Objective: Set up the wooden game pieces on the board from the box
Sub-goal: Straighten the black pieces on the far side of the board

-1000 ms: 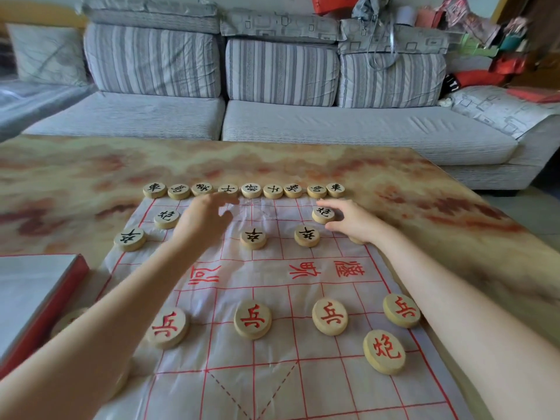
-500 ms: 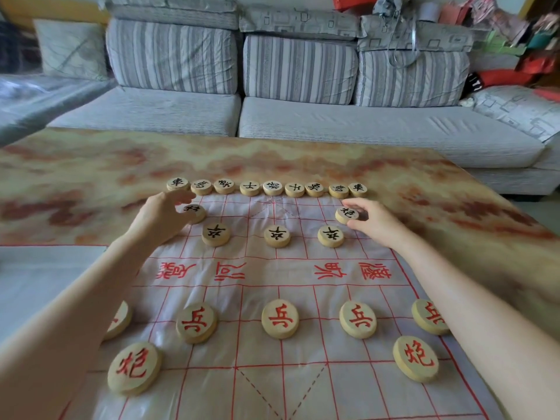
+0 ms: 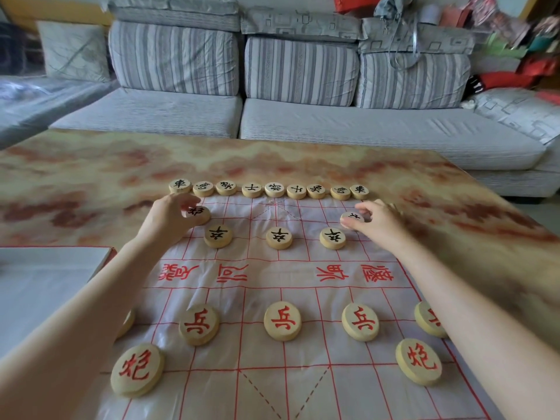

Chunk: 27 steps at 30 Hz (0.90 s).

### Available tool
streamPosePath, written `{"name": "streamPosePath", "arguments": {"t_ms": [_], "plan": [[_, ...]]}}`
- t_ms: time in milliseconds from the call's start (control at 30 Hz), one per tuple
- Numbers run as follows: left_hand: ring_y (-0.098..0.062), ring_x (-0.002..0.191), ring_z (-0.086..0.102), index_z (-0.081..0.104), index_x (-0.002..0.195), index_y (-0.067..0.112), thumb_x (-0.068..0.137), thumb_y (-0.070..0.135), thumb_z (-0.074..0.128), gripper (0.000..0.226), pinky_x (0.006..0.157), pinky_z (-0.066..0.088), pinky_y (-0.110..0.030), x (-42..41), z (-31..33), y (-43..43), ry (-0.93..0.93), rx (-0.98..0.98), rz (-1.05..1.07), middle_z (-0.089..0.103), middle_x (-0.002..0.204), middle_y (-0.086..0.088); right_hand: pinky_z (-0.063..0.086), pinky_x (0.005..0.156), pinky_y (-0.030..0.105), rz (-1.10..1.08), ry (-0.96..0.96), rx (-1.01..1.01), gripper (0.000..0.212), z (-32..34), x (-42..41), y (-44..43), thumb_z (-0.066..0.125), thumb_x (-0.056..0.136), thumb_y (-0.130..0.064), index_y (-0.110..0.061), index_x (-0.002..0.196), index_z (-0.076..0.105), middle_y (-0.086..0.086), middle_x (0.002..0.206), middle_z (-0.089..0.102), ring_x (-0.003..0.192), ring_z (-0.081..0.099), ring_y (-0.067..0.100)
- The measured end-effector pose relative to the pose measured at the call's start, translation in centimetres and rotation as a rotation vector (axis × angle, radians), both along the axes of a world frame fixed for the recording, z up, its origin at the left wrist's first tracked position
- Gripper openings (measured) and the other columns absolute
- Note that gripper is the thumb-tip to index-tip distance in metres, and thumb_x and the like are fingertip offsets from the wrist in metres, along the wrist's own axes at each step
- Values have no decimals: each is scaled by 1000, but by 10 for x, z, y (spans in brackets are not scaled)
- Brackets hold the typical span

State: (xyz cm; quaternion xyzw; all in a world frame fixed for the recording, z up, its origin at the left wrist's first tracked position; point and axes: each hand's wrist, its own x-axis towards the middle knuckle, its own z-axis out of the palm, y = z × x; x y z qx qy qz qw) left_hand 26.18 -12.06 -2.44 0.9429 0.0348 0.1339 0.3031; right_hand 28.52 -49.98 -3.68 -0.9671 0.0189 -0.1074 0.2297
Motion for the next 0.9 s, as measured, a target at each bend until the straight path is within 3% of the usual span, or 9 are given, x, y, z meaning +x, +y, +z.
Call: {"name": "streamPosePath", "arguments": {"t_ms": [67,133,267,367,467,600,667,800,900], "plan": [[-27,107,59,62,117,13,75,27,74,46,87,41,-31,-1,1,0,12,5,-18,65,116,-10,35,105,42,76,60,122,53,2,1,-5,69,75,-42,-28,125,56,2,127,54,120,45,27],[-28,110,57,60,121,15,73,25,76,51,87,40,-31,-2,1,1,44,14,-41,63,120,-11,34,108,43,132,110,114,53,5,2,-8,67,75,-35,-41,126,52,3,133,51,125,44,24],[-28,114,56,57,125,20,74,19,74,53,93,40,-32,-2,0,6,82,22,-73,60,125,-11,36,108,39,230,135,133,47,7,2,-10,68,79,-17,-28,124,58,-3,129,58,121,52,15],[-26,114,56,59,122,17,76,18,73,48,92,39,-29,-2,-1,6,62,-12,-77,61,124,-10,43,98,32,204,109,195,45,6,2,-8,74,77,-19,-19,120,61,-3,114,65,105,58,14],[-25,109,58,60,121,16,78,23,71,45,86,38,-26,-2,-1,6,73,-17,-89,63,120,-10,45,86,33,122,33,128,43,2,3,-5,76,73,-28,-19,113,65,-3,99,64,84,54,14],[-23,97,61,64,113,19,69,34,77,48,83,44,-30,1,1,8,83,15,-67,67,105,-6,46,86,37,124,-44,64,39,-2,2,0,76,72,-34,-19,106,67,-3,98,57,83,51,14],[-26,99,58,65,109,22,68,45,76,48,88,44,-37,4,0,8,85,97,-22,66,102,-4,46,86,37,119,-31,74,38,-3,2,0,75,73,-36,-19,105,66,-2,100,57,84,50,15],[-32,118,48,60,119,23,74,51,67,53,102,37,-44,5,4,8,110,119,38,57,123,-12,44,94,39,118,-1,86,35,1,2,1,67,80,-37,-22,112,65,-1,110,59,96,56,18],[-30,124,46,53,127,27,79,51,62,55,101,35,-40,4,6,10,125,129,-85,50,136,-11,38,92,27,174,106,150,45,7,-1,-2,61,83,-17,-26,127,56,3,115,57,105,53,13]]}}
